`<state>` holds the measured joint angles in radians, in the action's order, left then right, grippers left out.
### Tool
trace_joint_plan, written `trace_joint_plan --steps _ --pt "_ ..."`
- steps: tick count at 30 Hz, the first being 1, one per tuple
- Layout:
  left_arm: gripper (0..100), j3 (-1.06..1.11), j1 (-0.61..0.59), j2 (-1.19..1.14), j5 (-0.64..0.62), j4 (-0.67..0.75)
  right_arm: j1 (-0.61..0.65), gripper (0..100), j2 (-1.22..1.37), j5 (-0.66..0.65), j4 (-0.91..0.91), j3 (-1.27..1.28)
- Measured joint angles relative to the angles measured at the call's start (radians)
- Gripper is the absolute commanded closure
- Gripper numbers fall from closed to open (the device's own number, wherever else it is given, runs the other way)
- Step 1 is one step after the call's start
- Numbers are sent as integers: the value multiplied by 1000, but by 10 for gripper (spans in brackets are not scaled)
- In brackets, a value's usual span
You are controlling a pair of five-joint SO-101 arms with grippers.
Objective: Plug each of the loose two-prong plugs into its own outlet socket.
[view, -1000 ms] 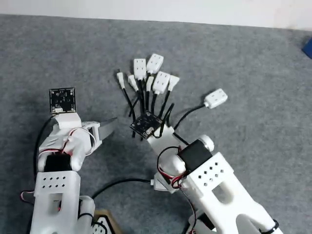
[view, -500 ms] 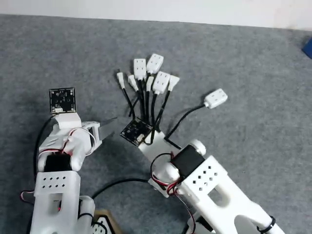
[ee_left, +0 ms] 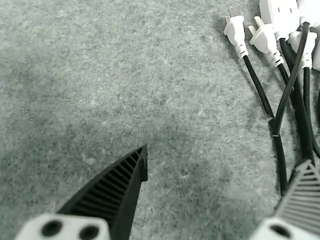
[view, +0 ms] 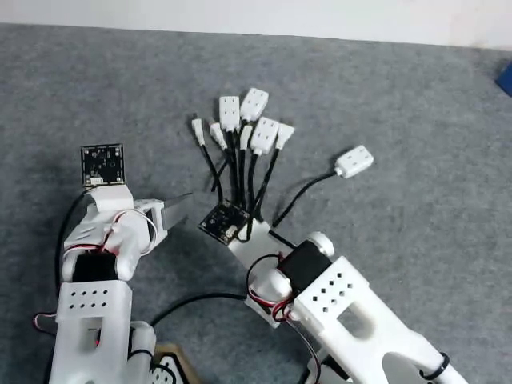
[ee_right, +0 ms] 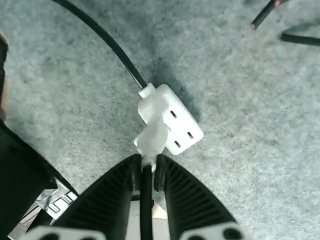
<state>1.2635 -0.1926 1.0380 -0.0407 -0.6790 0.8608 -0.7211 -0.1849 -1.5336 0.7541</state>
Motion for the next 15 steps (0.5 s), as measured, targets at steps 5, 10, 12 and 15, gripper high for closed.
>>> trace_joint_plan --steps 5,10,12,15 --pt "575 0 0 0 0 0 0 991 0 -11 8 8" --pt "575 0 0 0 0 0 0 991 0 -11 21 9" --pt "575 0 0 0 0 0 0 991 0 -11 25 9" --pt "575 0 0 0 0 0 0 991 0 -14 25 9"
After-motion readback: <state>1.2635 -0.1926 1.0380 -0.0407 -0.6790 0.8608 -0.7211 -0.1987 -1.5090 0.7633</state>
